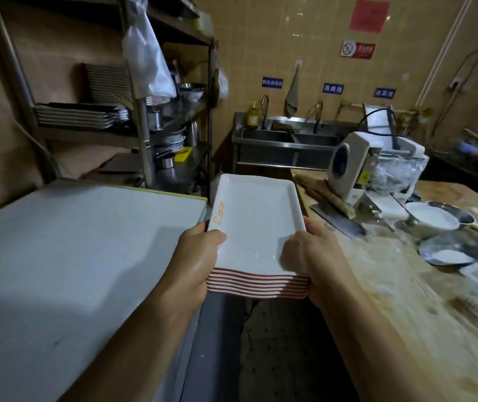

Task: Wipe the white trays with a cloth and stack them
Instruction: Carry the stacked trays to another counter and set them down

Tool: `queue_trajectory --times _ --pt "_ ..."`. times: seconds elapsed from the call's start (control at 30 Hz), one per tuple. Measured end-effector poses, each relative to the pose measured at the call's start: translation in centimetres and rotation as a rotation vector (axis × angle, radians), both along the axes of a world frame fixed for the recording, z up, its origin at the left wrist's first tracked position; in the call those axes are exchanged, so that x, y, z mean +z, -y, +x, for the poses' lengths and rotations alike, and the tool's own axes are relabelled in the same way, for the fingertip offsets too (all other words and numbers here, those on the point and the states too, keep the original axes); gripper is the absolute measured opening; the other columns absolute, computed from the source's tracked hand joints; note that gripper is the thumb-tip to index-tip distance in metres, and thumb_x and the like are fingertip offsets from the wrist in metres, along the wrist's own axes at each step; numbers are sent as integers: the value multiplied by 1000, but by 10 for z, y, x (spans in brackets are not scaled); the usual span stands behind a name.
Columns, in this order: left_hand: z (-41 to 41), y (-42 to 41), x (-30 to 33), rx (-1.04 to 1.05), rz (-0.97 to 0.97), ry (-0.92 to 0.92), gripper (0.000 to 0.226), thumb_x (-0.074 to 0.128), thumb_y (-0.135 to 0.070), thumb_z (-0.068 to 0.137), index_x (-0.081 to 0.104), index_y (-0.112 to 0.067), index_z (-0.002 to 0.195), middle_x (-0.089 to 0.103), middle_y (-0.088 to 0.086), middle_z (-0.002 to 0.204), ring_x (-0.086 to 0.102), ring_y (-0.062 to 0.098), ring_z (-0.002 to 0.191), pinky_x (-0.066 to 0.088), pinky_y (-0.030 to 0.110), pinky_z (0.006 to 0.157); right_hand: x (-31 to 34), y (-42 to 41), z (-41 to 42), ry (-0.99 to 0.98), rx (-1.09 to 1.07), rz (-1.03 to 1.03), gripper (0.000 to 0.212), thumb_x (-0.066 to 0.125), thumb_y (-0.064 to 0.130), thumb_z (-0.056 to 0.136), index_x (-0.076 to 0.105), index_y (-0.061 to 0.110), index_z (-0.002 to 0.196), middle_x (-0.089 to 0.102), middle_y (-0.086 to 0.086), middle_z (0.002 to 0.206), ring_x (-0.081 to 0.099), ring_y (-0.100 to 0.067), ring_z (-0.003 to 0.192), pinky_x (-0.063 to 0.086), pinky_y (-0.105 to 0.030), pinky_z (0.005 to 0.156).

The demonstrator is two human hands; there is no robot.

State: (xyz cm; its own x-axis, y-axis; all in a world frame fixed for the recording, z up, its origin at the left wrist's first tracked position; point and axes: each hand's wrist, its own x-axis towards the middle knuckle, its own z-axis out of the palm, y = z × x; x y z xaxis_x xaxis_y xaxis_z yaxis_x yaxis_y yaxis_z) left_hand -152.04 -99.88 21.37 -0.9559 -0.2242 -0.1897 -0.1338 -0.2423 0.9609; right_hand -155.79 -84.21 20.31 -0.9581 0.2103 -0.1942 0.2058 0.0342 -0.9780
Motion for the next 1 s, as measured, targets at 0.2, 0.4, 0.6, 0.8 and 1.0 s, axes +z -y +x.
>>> queue_trajectory --times 0.2,0.4,0.6,0.8,1.0 --pt "-116 6 8 -19 -38 16 28 46 -6 94 60 -10 117 70 3 86 67 22 74 50 21 45 8 1 -112 -44 -1 14 47 49 -1 88 49 18 131 59 -1 94 56 -15 71 41 -15 36" --pt "-232 -11 6 20 -12 -15 25 43 -1 94 60 -10 110 67 3 80 64 18 69 50 23 47 8 -8 -231 -27 48 -30 47 49 5 93 45 24 135 58 -7 116 62 -27 95 56 -36 69" --pt "-358 -30 9 93 -21 -33 23 43 1 93 60 -10 104 66 5 80 63 20 68 49 20 43 13 -24 -361 -63 147 -34 44 46 13 95 42 28 136 57 -1 111 63 -28 95 58 -44 77" --pt "-473 -27 8 184 -39 -3 21 47 0 91 62 -12 97 67 1 70 62 16 62 46 22 49 17 -21 -479 -28 220 -65 44 46 12 95 41 29 136 54 -3 113 61 -29 99 57 -49 81" --pt "-588 5 1 216 -29 -9 20 47 2 89 63 -10 90 64 -1 60 59 11 51 43 15 39 10 15 -598 -47 248 -61 40 44 6 94 47 23 130 60 -3 110 63 -27 97 57 -45 81"
